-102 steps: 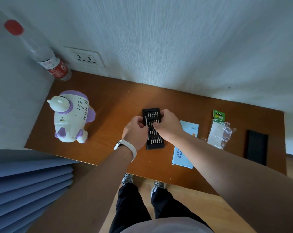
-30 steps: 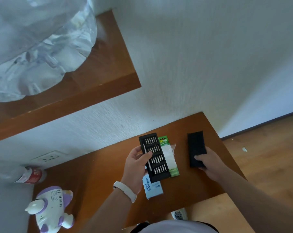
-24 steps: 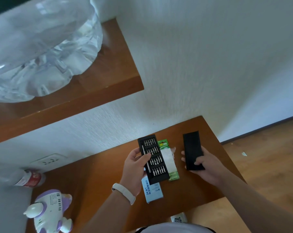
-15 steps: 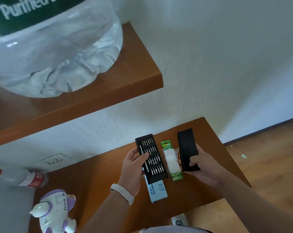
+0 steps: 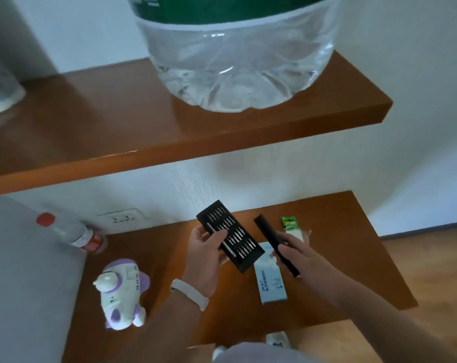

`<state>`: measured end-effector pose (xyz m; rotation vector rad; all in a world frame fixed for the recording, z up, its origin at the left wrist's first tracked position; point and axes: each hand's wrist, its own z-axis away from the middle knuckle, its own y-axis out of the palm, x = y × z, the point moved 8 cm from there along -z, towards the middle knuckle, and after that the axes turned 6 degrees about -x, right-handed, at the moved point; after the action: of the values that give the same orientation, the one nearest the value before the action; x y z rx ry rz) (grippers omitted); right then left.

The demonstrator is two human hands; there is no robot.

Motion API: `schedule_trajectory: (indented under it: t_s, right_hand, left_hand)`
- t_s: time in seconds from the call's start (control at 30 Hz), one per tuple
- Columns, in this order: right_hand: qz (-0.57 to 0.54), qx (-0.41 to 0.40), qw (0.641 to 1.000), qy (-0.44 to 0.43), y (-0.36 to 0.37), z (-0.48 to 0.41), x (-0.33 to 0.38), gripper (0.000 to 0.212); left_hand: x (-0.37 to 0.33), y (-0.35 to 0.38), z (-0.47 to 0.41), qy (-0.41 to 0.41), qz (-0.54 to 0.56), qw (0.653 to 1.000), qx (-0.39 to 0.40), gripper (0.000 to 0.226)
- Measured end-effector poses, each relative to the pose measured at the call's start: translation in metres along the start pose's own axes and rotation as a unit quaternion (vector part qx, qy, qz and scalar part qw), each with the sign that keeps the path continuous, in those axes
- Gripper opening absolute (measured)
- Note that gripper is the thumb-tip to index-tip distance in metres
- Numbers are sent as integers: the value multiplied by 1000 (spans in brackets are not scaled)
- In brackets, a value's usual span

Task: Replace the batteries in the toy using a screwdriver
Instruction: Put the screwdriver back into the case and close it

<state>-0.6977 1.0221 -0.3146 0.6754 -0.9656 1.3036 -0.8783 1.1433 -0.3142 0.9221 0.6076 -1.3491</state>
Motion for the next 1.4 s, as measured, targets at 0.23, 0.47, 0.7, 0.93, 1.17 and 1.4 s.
schedule_trajectory:
  t_s: [0.23,0.47,0.7,0.93,1.17,1.4]
  right_hand:
    - [273,8,942,-197,36,9,42,55]
    - [415,-1,864,-285,60,13,69,64]
    - [467,0,833,-296,76,16,78,63]
    - [498,-21,809,-311,83,19,85,62]
    - [520,-3,800,-299,88,13,79,64]
    - [529,-17,788,-315,88,15,89,63]
  left_hand:
    - [-32,-51,13,36,92,994,-44,38]
    - [-51,-90,30,57,157,984,-65,32]
    - [-60,-112,37,72,160,981,-80,33]
    - [-59,-116,37,81,138,985,-68,35]
    - [-50,-110,35,66,139,987,-55,37]
    - [-40,-102,33,43,162,986,-27,47]
